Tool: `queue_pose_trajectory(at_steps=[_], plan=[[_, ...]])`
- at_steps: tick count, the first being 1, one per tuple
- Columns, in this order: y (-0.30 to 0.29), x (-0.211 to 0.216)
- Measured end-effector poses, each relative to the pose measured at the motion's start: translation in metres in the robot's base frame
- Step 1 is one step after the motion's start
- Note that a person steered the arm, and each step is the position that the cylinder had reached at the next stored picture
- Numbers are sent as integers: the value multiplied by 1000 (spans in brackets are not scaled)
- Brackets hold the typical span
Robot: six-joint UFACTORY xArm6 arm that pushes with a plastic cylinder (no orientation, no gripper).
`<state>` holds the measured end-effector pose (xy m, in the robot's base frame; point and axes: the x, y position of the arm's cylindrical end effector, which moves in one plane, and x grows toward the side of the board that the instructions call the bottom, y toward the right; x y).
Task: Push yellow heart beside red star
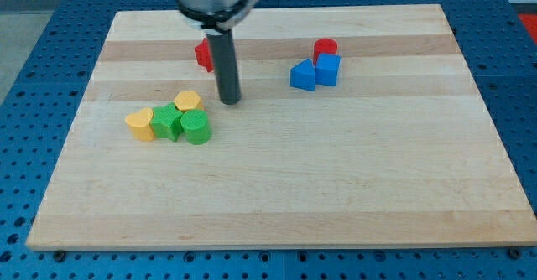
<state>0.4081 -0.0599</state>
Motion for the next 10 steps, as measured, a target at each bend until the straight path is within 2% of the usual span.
queue_pose_trajectory(at_steps=[2,3,5,8,10], plan=[[16,66],[-18,102],[-133,94],[-142,58],[-144,18]])
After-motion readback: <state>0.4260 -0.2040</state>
